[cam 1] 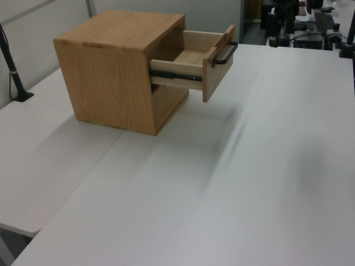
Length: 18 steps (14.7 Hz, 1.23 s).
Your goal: Open the drawer by sliding it
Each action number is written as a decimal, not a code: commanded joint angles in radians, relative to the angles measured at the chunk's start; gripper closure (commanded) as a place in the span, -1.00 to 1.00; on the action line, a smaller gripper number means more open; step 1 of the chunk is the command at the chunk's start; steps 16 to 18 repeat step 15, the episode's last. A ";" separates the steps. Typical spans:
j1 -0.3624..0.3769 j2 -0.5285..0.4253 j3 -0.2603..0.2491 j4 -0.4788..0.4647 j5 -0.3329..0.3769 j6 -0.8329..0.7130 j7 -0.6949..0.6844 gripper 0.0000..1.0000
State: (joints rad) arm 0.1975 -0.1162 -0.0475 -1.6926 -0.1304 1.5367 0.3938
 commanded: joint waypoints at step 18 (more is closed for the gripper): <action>-0.151 0.066 0.087 0.021 0.063 -0.017 -0.432 -1.00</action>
